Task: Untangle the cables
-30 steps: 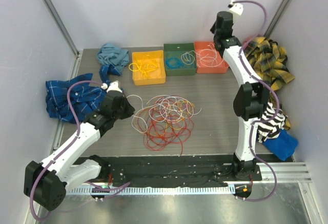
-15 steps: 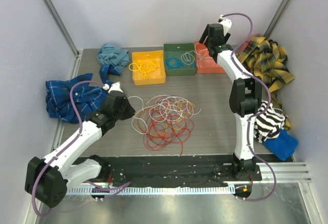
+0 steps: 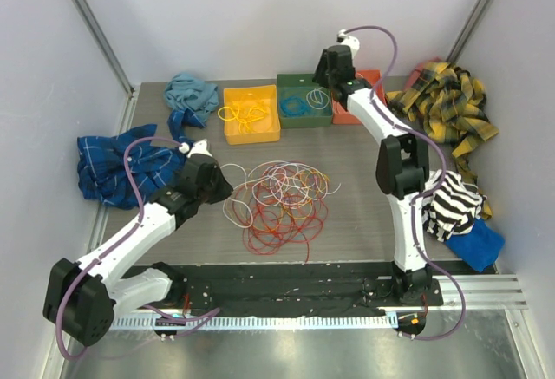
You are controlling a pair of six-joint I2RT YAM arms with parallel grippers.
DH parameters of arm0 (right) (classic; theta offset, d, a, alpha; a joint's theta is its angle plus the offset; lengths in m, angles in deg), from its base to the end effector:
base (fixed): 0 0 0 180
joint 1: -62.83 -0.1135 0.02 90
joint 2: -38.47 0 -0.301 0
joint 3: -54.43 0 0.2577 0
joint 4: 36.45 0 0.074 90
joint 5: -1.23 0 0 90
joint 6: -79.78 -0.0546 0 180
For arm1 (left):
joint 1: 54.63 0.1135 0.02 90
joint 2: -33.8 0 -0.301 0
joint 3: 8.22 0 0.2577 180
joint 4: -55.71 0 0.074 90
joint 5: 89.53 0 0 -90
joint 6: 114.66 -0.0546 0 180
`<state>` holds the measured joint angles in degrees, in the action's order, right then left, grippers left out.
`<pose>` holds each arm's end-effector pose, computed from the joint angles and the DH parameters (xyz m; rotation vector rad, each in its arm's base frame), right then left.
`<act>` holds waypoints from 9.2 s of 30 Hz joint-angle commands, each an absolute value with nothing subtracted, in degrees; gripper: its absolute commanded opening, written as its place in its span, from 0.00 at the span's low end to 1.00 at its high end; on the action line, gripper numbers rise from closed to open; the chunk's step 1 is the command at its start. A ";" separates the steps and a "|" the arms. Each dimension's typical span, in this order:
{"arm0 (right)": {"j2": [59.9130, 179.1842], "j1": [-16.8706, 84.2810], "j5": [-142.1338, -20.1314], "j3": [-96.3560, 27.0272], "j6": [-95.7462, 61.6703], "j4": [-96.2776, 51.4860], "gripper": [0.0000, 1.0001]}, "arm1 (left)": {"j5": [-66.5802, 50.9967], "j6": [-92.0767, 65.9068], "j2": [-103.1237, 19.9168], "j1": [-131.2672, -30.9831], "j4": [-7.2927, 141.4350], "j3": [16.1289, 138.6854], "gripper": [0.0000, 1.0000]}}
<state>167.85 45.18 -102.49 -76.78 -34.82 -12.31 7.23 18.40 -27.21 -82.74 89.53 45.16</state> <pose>0.5624 0.1654 0.3062 0.2753 1.9375 0.2525 0.2021 -0.1006 0.2577 -0.3663 2.3123 -0.5018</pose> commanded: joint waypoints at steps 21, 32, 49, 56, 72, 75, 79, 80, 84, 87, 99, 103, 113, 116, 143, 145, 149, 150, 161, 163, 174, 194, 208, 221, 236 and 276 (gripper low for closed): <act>177.33 42.71 -104.33 -81.55 -32.55 -12.80 0.51 | 6.45 17.61 -29.66 -83.01 87.19 45.49 0.00; 183.56 42.97 -104.60 -86.29 -31.32 -11.74 0.51 | 6.45 17.17 -30.62 -83.10 87.46 45.32 0.00; 180.88 42.97 -106.88 -84.11 -33.78 -15.86 0.04 | 6.45 17.17 -31.76 -83.10 87.19 45.49 0.00; 170.23 41.48 -108.02 -74.45 -34.30 -19.83 0.01 | 5.83 17.61 -30.98 -83.28 87.10 45.40 0.00; 143.53 38.84 -108.81 -60.20 -32.99 -21.24 0.01 | 6.27 19.45 -26.76 -83.72 86.67 44.79 0.00; 137.81 37.88 -109.51 -61.07 -31.15 -19.40 0.01 | 5.48 19.98 -26.40 -83.72 85.44 44.88 0.00; 132.27 36.64 -110.57 -65.81 -29.82 -16.40 0.01 | 4.60 20.95 -26.05 -84.07 84.47 45.67 0.00; 131.73 36.73 -111.09 -66.77 -29.39 -15.01 0.01 | 4.51 21.12 -25.88 -84.16 84.38 45.67 0.00; 129.88 36.64 -115.22 -70.73 -25.79 -13.50 0.01 | 4.42 21.56 -25.09 -84.86 83.77 45.14 0.01; 129.87 36.99 -118.04 -71.70 -22.89 -14.03 0.01 | 4.42 21.83 -24.21 -85.21 83.76 44.18 0.01; 144.70 46.91 -116.37 -71.79 -27.80 -15.78 0.01 | 6.97 21.04 -23.67 -85.30 84.82 43.38 0.01; 153.24 50.08 -114.09 -76.88 -30.35 -15.78 0.01 | 7.24 20.25 -25.43 -85.39 85.34 44.87 0.01; 168.89 51.93 -115.58 -84.90 -32.46 -13.76 0.01 | 10.14 17.88 -26.75 -85.39 87.46 46.64 0.00; 171.08 52.11 -115.41 -82.78 -32.81 -12.54 0.07 | 10.14 17.79 -26.67 -85.30 87.02 46.20 0.00; 116.09 27.16 -93.79 -17.68 -38.96 -33.09 0.63 | 8.11 19.99 -21.57 -85.39 85.87 50.40 0.00; 112.13 23.56 -92.13 -12.31 -38.96 -34.15 0.61 | 8.64 19.28 -22.71 -85.30 86.49 53.92 0.00; 109.14 18.90 -89.83 -7.99 -38.79 -34.50 0.62 | 8.99 18.14 -24.55 -85.39 88.60 58.84 0.00; 108.96 18.19 -89.65 -7.03 -38.61 -34.16 0.63 | 9.43 17.88 -24.90 -85.30 88.69 60.07 0.00; 105.53 10.55 -88.51 -1.14 -36.68 -38.72 0.63 | 10.67 16.47 -26.84 -85.39 89.48 63.51 0.00; 105.88 9.75 -88.42 -0.34 -37.03 -41.00 0.64 | 10.67 16.29 -26.84 -85.39 89.57 63.77 0.00; 116.50 7.73 -90.44 -4.29 -35.80 -45.75 0.63 | 10.14 15.85 -26.58 -85.39 90.45 65.35 0.00; 117.23 7.64 -99.30 -10.51 -34.85 -44.13 0.01 | 17.13 14.54 -23.60 -85.56 93.94 64.91 0.37; 113.69 18.79 -123.74 -51.91 -19.73 -21.06 0.01 | 26.58 15.41 -11.99 -85.39 97.91 58.15 1.00; 129.59 29.07 -129.29 -80.22 -8.38 -25.36 0.01 | 20.34 18.75 -10.05 -85.47 95.81 50.42 1.00; 131.63 30.84 -125.25 -85.16 -10.57 -27.47 0.01 | 9.61 16.13 -29.54 -91.18 54.01 40.91 1.00; 105.62 30.75 -122.44 -45.52 -25.25 -25.19 0.01 | 16.91 -4.62 -44.16 -95.76 58.71 83.35 0.01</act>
